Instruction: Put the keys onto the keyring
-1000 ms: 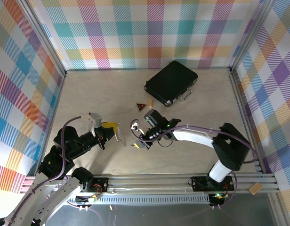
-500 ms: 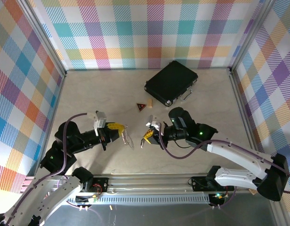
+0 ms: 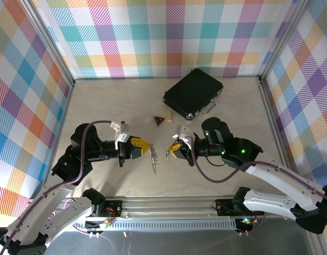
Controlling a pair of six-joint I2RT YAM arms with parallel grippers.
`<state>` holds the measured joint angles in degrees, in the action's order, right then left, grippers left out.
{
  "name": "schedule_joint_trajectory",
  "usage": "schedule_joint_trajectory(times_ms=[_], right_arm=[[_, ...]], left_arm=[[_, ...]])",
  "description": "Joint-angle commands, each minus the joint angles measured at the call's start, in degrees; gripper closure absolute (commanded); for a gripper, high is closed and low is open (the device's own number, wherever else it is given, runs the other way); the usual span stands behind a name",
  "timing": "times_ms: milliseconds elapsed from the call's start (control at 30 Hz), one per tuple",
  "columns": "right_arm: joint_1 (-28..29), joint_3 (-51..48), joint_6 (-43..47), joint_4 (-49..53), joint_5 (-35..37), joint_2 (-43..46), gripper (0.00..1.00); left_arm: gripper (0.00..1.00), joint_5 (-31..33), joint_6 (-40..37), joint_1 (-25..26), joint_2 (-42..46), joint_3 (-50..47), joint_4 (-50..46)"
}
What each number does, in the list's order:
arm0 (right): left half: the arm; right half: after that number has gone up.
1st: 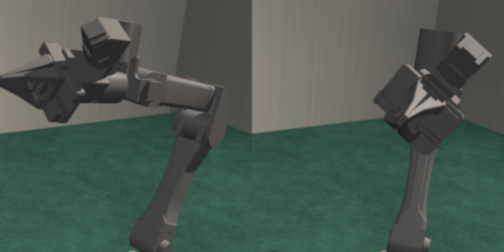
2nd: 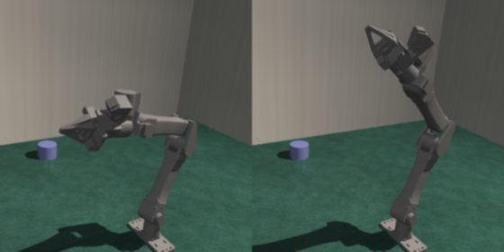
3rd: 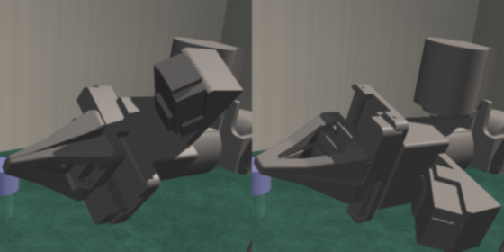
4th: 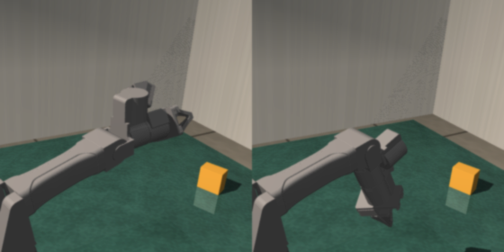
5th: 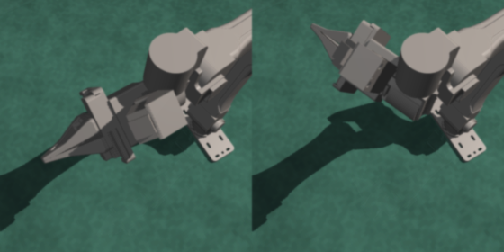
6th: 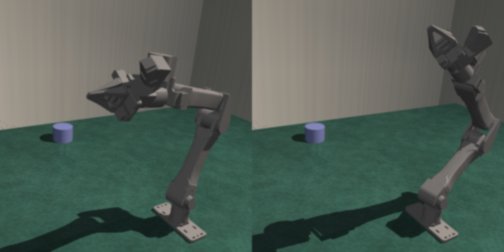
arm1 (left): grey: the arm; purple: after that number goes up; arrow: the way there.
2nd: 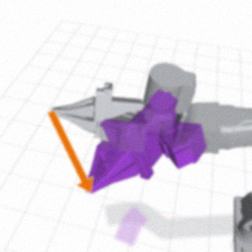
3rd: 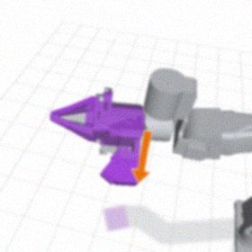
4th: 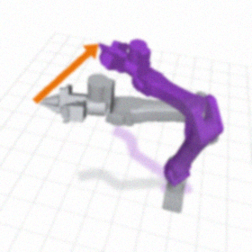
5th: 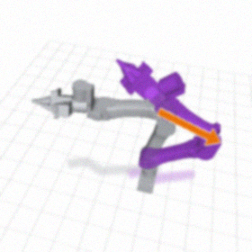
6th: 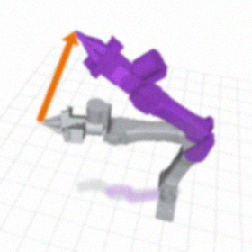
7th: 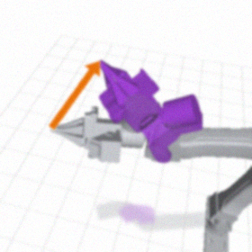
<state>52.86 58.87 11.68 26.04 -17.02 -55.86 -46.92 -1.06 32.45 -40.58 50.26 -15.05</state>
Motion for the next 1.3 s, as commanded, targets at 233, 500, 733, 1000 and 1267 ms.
schedule_joint_trajectory(times_ms=[233, 500, 733, 1000, 1267], right_arm=[[3.5, -0.7, -1.1, -5.3, 5.4, 3.1, 1.00], [7.8, 2.0, -3.2, -5.8, 7.9, 0.4, 1.00], [8.8, 2.9, -4.6, -6.6, 9.4, 0.1, 1.00], [9.6, 3.6, -4.9, -7.1, 10.8, 0.4, 1.00], [9.7, 3.8, -5.6, -5.6, 13.9, 1.1, 1.00]], left_arm=[[1.00, -2.0, -6.1, 1.8, -3.2, 2.9, -1.4], [1.00, -2.9, -7.1, 2.4, -3.2, 2.2, -1.4], [1.00, -3.0, -7.2, 2.7, -3.5, 1.9, -1.4], [1.00, -3.5, -7.5, 3.0, -3.8, 1.8, -1.4], [1.00, 2.2, -12.5, 4.8, -3.3, 3.0, -2.9]])
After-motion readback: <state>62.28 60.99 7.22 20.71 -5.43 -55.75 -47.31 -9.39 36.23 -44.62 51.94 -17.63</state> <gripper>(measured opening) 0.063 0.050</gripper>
